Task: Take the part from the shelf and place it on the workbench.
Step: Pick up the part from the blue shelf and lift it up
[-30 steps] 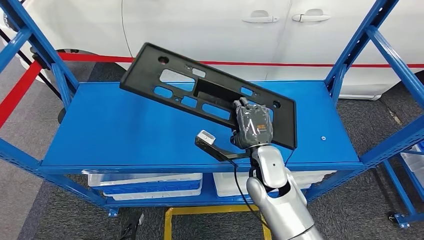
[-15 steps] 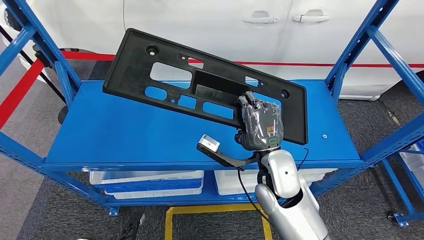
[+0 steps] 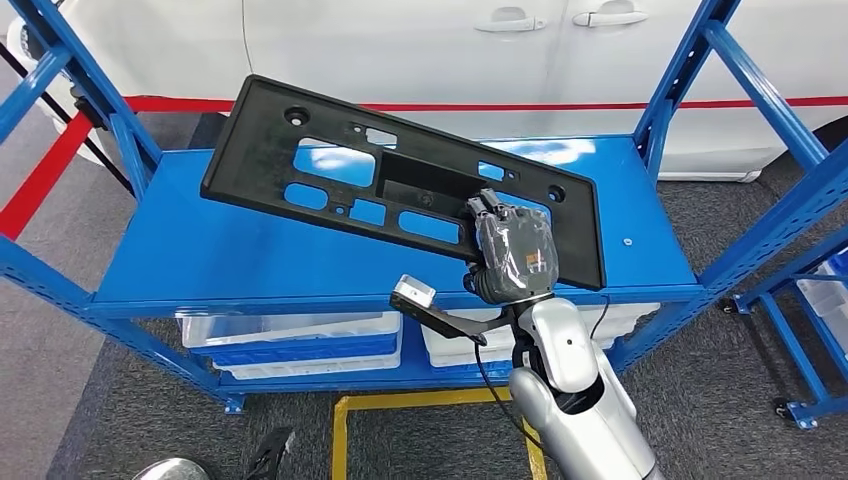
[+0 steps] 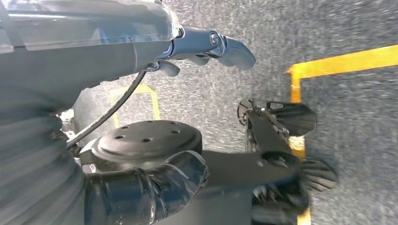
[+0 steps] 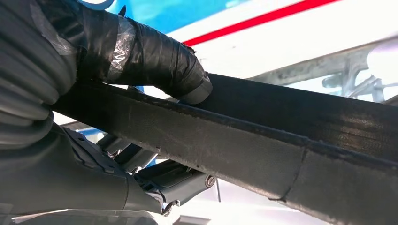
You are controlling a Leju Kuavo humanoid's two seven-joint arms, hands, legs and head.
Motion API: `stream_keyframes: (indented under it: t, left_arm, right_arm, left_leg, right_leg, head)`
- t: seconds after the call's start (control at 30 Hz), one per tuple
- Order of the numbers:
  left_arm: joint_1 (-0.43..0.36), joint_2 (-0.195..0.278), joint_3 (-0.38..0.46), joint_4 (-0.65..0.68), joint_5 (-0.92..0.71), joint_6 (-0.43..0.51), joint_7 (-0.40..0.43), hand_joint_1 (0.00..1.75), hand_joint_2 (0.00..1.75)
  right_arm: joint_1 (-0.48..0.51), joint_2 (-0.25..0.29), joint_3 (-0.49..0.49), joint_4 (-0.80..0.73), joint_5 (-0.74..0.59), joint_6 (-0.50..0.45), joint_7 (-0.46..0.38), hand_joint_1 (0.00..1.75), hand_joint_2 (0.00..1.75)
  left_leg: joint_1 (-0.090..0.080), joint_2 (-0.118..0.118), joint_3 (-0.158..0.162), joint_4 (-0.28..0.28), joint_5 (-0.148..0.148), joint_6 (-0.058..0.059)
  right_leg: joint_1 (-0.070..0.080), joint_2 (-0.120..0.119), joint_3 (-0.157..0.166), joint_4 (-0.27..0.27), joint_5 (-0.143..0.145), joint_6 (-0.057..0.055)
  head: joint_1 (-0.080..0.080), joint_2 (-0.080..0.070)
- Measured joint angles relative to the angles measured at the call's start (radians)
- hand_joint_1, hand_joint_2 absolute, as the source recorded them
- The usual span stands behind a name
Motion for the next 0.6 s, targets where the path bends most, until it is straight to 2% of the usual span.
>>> stream_keyframes:
  t: [0.03,0.07,0.1,0.17,0.2,0.23,0.27,0.33,0.37,0.4,0.43,0.47,0.5,0.53,0.57,0.6]
  left_arm:
    - [-0.001,0.000,0.002,0.000,-0.002,-0.001,0.004,0.00,1.75]
    - [-0.001,0.000,0.004,0.000,-0.003,-0.002,0.008,0.00,1.75]
    - [-0.001,0.000,0.005,0.000,-0.004,-0.003,0.011,0.00,1.75]
    - [0.000,0.000,0.008,0.000,-0.005,-0.003,0.016,0.00,1.75]
    - [0.000,0.000,0.010,0.000,-0.005,-0.003,0.018,0.00,1.75]
    - [-0.001,-0.001,0.011,0.000,-0.006,-0.003,0.020,0.00,1.75]
    - [-0.001,-0.001,0.012,0.000,-0.006,-0.003,0.022,0.00,1.75]
    - [-0.002,-0.001,0.013,0.000,-0.010,-0.002,0.028,0.00,1.75]
    - [-0.002,-0.001,0.015,0.000,-0.012,-0.001,0.033,0.00,1.75]
    - [-0.001,0.000,0.017,0.000,-0.015,0.000,0.037,0.00,1.75]
    - [-0.001,0.000,0.019,0.000,-0.017,0.002,0.043,0.00,1.75]
    - [-0.001,0.001,0.022,0.000,-0.019,0.005,0.049,0.00,1.75]
    - [-0.001,0.001,0.025,0.000,-0.021,0.007,0.054,0.00,1.75]
    - [0.000,0.001,0.027,0.000,-0.023,0.009,0.058,0.00,1.75]
    - [0.001,0.001,0.029,0.000,-0.024,0.010,0.060,0.00,1.75]
    - [0.001,0.002,0.031,0.000,-0.024,0.011,0.061,0.00,1.75]
  right_arm:
    - [0.000,0.000,0.000,0.001,-0.006,0.000,0.000,1.75,1.75]
    - [0.000,-0.001,0.000,0.001,-0.012,0.000,-0.001,1.75,1.75]
    - [0.000,-0.001,0.000,0.001,-0.015,0.000,-0.002,1.75,1.75]
    - [0.001,-0.002,0.002,0.002,-0.020,0.000,-0.003,1.75,1.75]
    - [0.001,-0.003,0.002,0.003,-0.021,0.000,-0.004,1.75,1.75]
    - [0.001,-0.005,0.002,0.004,-0.022,0.000,-0.005,1.75,1.75]
    - [0.001,-0.007,0.003,0.006,-0.024,0.000,-0.005,1.75,1.75]
    - [0.003,-0.010,0.003,0.010,-0.031,0.000,-0.008,1.75,1.75]
    - [0.005,-0.011,0.004,0.012,-0.037,0.000,-0.009,1.75,1.75]
    - [0.008,-0.013,0.004,0.016,-0.044,0.000,-0.012,1.75,1.75]
    - [0.011,-0.015,0.004,0.020,-0.051,0.000,-0.015,1.75,1.75]
    - [0.013,-0.016,0.004,0.025,-0.059,-0.001,-0.018,1.75,1.75]
    - [0.014,-0.017,0.004,0.029,-0.066,-0.001,-0.021,1.75,1.75]
    - [0.014,-0.018,0.004,0.032,-0.071,-0.001,-0.023,1.75,1.75]
    - [0.015,-0.017,0.004,0.034,-0.074,-0.002,-0.025,1.75,1.75]
    - [0.014,-0.017,0.004,0.035,-0.076,-0.002,-0.026,1.75,1.75]
  left_leg:
    - [-0.002,-0.001,0.048,-0.071,0.009,0.003]
    - [-0.003,-0.003,0.080,-0.122,0.011,0.008]
    - [-0.006,-0.005,0.095,-0.150,0.007,0.013]
    - [-0.007,-0.005,0.091,-0.159,0.018,0.025]
    - [-0.005,-0.003,0.086,-0.164,0.028,0.033]
    - [-0.003,-0.001,0.077,-0.167,0.040,0.042]
    - [-0.001,0.002,0.066,-0.170,0.052,0.050]
    - [-0.005,0.004,0.040,-0.168,0.073,0.059]
    - [-0.006,0.006,0.026,-0.166,0.083,0.060]
    - [-0.008,0.008,0.011,-0.162,0.091,0.060]
    - [-0.010,0.011,-0.004,-0.158,0.099,0.060]
    - [-0.012,0.015,-0.017,-0.154,0.106,0.060]
    - [-0.013,0.019,-0.027,-0.150,0.112,0.059]
    - [-0.016,0.023,-0.035,-0.146,0.118,0.056]
    - [-0.017,0.028,-0.039,-0.145,0.124,0.052]
    - [-0.017,0.035,-0.040,-0.145,0.131,0.047]
  right_leg:
    - [0.001,0.000,-0.008,0.004,0.006,0.005]
    - [0.002,0.000,-0.011,0.005,0.012,0.011]
    - [0.002,0.000,-0.014,0.005,0.019,0.017]
    - [0.003,0.000,-0.016,-0.001,0.034,0.029]
    - [0.003,0.001,-0.020,0.001,0.030,0.035]
    - [0.003,0.001,-0.029,0.016,0.008,0.039]
    - [0.002,0.001,-0.041,0.050,-0.030,0.043]
    - [0.000,0.001,-0.073,0.169,-0.128,0.048]
    - [0.000,0.001,-0.084,0.229,-0.158,0.050]
    - [0.000,0.001,-0.083,0.267,-0.166,0.050]
    - [0.000,0.000,-0.065,0.270,-0.154,0.048]
    - [0.001,-0.002,-0.030,0.237,-0.131,0.045]
    - [0.004,-0.012,0.021,0.176,-0.111,0.039]
    - [0.009,-0.030,0.074,0.100,-0.105,0.031]
    - [0.015,-0.046,0.113,0.042,-0.105,0.024]
    - [0.022,-0.057,0.137,0.002,-0.108,0.018]
  head:
    - [0.000,0.000]
    - [0.000,0.000]
    - [0.001,0.000]
    - [0.001,0.000]
    - [0.001,0.000]
    - [0.002,0.000]
    - [0.003,0.000]
    - [0.004,0.000]
    - [0.004,0.000]
    - [0.004,0.000]
    - [0.004,0.000]
    - [0.004,0.000]
    - [0.004,0.000]
    - [0.004,0.000]
    - [0.003,0.000]
    - [0.004,0.000]
